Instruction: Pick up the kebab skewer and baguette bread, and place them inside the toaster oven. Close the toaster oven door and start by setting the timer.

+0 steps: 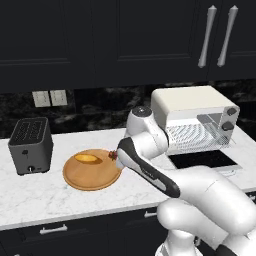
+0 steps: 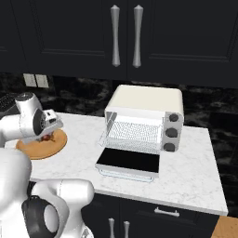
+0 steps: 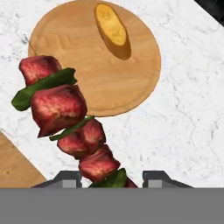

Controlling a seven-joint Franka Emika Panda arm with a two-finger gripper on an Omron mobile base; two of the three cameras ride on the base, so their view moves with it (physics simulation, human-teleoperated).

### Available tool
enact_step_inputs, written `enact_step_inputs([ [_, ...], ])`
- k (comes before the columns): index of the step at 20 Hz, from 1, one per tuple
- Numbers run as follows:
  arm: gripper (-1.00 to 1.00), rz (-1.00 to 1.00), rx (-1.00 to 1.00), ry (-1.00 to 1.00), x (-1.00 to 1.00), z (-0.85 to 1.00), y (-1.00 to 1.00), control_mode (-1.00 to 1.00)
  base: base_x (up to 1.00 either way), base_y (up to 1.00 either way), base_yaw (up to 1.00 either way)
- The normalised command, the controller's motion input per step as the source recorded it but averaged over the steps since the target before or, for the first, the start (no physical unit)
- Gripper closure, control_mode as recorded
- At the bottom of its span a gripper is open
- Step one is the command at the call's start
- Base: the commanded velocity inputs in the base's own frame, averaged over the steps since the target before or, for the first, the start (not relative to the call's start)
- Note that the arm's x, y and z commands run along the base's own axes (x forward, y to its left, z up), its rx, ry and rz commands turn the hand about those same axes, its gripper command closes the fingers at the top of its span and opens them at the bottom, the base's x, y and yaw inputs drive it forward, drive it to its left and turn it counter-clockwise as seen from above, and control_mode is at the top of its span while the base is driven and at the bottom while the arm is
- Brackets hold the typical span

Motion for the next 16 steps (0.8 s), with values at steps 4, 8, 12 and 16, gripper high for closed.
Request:
enact_step_inputs([
  [4, 1.0, 0.0, 0.0, -0.06, -0.19, 0.64, -1.0, -1.0, 0.0, 0.0, 0.0],
  [8, 1.0, -0.04, 0.0, -0.03, 0.05, 0.37, -1.0, -1.0, 0.0, 0.0, 0.0],
  [12, 1.0, -0.19, 0.01, 0.0, 0.32, 0.26, -1.0, -1.0, 0.0, 0.0, 0.0],
  [16, 1.0, -0.28, 0.07, 0.0, 0.27, 0.29, -1.0, -1.0, 0.0, 0.0, 0.0],
])
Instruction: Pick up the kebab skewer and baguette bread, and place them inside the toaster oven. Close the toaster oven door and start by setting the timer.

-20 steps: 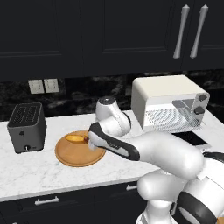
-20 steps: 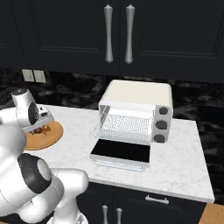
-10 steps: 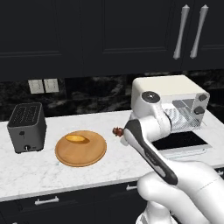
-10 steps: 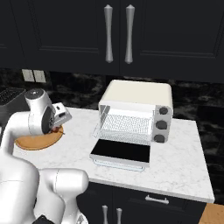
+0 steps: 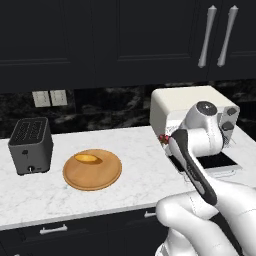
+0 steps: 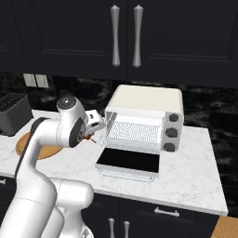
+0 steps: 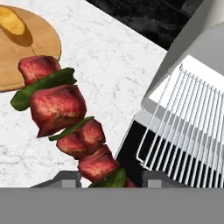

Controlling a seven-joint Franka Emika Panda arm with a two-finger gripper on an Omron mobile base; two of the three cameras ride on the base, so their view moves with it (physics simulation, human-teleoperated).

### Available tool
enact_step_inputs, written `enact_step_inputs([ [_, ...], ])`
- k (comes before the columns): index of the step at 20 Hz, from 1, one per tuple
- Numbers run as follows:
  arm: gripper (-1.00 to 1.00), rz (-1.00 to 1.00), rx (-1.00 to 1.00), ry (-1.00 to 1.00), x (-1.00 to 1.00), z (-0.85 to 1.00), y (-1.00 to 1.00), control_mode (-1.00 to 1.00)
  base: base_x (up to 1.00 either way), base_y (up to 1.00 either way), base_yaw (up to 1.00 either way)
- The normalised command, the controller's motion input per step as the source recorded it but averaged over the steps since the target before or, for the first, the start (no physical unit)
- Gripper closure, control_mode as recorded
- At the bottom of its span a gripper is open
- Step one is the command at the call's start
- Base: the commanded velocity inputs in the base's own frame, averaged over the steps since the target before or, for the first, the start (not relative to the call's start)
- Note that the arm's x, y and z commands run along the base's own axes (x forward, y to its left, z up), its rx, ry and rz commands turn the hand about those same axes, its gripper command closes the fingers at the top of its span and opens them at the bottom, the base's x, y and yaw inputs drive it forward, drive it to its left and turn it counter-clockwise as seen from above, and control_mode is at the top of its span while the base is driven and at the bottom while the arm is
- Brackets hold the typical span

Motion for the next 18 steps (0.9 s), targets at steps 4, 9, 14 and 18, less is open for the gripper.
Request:
enact_step_inputs([
  [4, 1.0, -0.32, 0.06, 0.0, 0.31, 0.01, -1.0, -1.0, 0.0, 0.0, 0.0],
  [9, 1.0, -0.23, 0.07, 0.0, 0.46, -0.06, -0.95, -1.0, 0.0, 0.0, 0.0],
  [14, 1.0, -0.09, 0.03, 0.0, 0.71, -0.43, -0.26, -1.0, 0.0, 0.0, 0.0],
  [18, 1.0, -0.05, 0.0, 0.0, 0.46, -0.33, 0.0, -1.0, 0.0, 0.0, 0.0],
])
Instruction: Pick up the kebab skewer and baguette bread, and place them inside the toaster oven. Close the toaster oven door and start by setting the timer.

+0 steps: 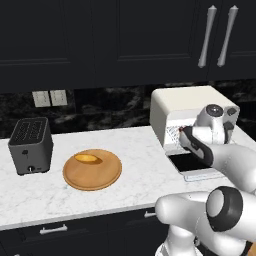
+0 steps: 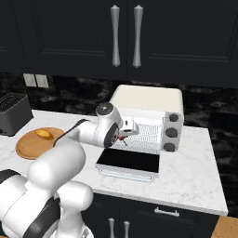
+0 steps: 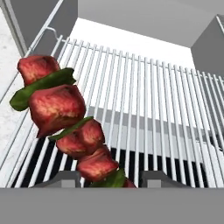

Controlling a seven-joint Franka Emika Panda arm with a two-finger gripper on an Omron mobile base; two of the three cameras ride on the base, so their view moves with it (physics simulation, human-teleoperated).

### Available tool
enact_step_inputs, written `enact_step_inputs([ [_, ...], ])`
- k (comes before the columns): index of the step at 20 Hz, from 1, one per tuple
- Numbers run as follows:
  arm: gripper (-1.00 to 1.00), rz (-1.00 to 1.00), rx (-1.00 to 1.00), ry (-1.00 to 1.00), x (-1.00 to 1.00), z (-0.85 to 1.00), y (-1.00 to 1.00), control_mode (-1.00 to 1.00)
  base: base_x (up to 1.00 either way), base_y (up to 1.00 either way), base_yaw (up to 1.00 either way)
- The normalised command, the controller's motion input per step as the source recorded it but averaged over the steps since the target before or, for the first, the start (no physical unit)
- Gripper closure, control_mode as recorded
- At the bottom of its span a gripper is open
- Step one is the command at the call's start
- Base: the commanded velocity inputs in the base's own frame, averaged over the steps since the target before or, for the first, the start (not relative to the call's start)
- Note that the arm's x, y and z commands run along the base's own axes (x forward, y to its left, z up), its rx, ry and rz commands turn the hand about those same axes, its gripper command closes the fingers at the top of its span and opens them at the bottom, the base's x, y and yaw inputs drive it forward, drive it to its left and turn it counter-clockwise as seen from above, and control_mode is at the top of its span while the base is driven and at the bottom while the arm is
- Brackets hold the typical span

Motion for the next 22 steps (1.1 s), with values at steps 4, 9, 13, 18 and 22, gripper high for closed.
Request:
enact_step_inputs([
  [4, 1.0, -0.01, 0.02, 0.0, 0.14, -0.18, -0.03, -1.0, 0.0, 0.0, 0.0],
  [9, 1.0, 0.0, 0.03, 0.0, 0.2, -0.21, -0.13, -1.0, 0.0, 0.0, 0.0],
  [13, 1.0, 0.0, 0.03, -0.01, 0.14, -0.07, -0.23, -1.0, 0.0, 0.0, 0.0],
  [18, -1.0, 0.0, 0.0, -0.02, -0.15, -0.18, -0.02, -1.0, 0.0, 0.0, 0.0],
  [22, -1.0, -0.02, 0.0, -0.04, -0.31, -0.11, 0.0, -1.0, 0.0, 0.0, 0.0],
])
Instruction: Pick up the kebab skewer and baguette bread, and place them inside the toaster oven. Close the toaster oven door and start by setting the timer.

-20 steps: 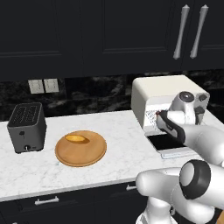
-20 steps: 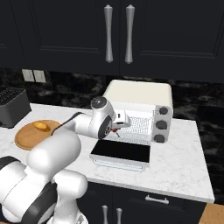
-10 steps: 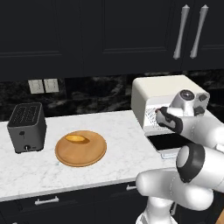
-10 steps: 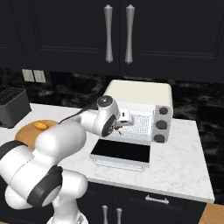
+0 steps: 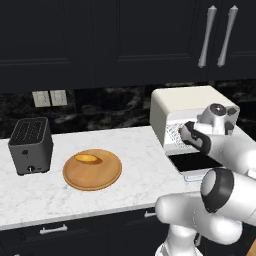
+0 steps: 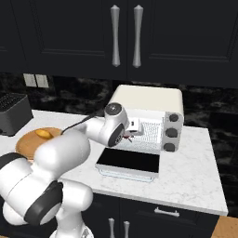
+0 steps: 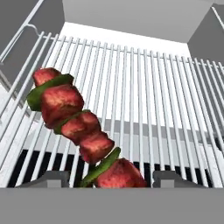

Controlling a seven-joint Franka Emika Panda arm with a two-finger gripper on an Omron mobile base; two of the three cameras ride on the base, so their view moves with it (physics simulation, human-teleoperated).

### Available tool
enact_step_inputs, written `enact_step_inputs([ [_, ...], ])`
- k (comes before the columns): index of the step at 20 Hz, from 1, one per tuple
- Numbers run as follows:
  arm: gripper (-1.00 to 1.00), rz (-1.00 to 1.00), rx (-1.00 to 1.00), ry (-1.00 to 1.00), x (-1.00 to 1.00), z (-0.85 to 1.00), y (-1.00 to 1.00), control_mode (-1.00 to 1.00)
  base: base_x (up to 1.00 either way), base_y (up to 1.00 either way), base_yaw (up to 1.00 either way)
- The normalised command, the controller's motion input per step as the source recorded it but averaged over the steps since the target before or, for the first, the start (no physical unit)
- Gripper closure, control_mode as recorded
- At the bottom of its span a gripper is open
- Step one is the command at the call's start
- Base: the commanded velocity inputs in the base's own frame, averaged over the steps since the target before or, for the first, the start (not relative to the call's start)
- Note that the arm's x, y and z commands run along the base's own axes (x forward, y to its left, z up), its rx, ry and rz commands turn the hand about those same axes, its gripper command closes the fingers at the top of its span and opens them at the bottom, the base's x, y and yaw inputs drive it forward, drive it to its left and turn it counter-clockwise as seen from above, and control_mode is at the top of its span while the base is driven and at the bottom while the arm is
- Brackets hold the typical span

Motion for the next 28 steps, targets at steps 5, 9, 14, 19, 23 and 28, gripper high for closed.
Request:
enact_step_inputs([
  [5, -1.0, -0.03, 0.03, -0.11, -0.52, 0.32, -0.03, -1.0, 0.0, 0.0, 0.0],
  [9, -1.0, -0.02, 0.05, -0.03, -0.85, 0.96, 0.09, -1.0, 0.0, 0.0, 0.0],
  [14, -1.0, -0.01, 0.01, 0.09, -1.0, 0.63, 0.88, -1.0, 0.0, 0.0, 0.0],
  [19, -1.0, 0.07, -0.04, 0.09, -0.34, 0.67, 1.0, -1.0, 0.0, 0.0, 0.0],
  [23, -1.0, 0.17, -0.03, 0.07, 0.0, 0.46, 1.0, -1.0, 0.0, 0.0, 0.0],
  [28, -1.0, 0.3, 0.0, 0.14, 0.25, 0.05, 1.0, -1.0, 0.0, 0.0, 0.0],
])
